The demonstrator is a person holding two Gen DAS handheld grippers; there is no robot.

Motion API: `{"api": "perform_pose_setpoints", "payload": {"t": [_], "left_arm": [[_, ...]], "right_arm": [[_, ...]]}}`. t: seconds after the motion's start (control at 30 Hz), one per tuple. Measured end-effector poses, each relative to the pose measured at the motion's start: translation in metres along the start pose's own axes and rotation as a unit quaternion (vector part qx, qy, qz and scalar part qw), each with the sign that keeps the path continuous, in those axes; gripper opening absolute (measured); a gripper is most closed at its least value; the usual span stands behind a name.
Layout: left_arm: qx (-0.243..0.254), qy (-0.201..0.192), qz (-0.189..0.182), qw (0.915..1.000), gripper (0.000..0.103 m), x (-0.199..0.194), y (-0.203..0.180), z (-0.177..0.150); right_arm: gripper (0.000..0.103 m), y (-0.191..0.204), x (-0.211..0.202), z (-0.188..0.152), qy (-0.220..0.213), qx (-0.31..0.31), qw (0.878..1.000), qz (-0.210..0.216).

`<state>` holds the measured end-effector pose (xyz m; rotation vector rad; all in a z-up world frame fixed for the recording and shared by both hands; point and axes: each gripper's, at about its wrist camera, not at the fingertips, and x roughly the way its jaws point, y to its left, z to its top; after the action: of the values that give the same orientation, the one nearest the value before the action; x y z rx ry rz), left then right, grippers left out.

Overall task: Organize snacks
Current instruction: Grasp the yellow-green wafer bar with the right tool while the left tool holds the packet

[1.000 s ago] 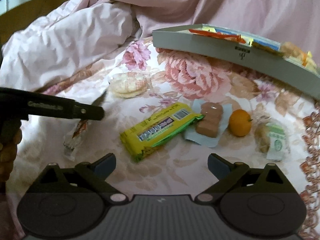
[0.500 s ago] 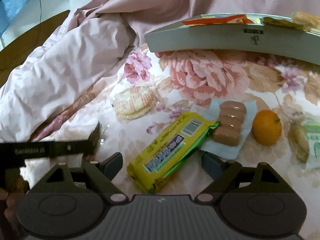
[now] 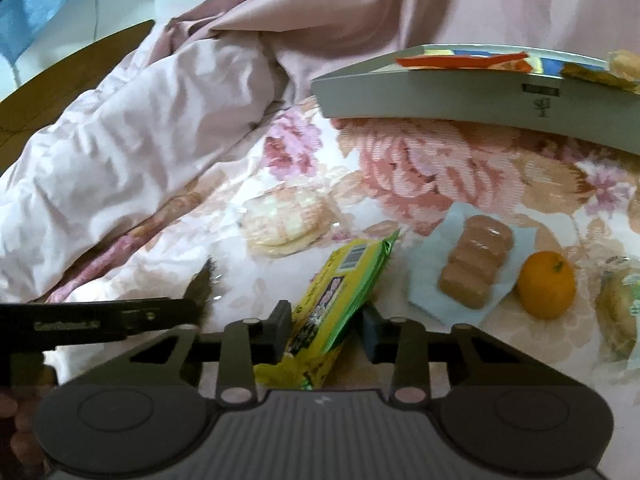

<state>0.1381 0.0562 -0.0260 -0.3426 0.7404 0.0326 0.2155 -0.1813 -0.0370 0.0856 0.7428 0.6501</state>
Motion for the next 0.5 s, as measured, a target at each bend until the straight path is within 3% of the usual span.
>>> {"api": "perform_pose_setpoints", "payload": {"t": [0.17, 0.3, 0.5], "left_arm": [[0.001, 0.001, -0.016, 0.9999, 0.057, -0.001, -0.001, -0.001], [0.006, 0.002, -0.017, 0.9998, 0.061, 0.001, -0.003, -0.002], [0.033, 0.005, -0.002, 0.9994, 0.066, 0.008, -0.013, -0.003]], "right_arm": [[0.031, 0.007, -0.001, 0.000, 0.009, -0.009, 1.000, 0.018], [0.031, 0.010, 0.000, -0.001, 0.012, -0.012, 1.000, 0.017], [0.027, 0.028, -0.009, 0.001, 0.022, -0.077, 0.996, -0.037]]}}
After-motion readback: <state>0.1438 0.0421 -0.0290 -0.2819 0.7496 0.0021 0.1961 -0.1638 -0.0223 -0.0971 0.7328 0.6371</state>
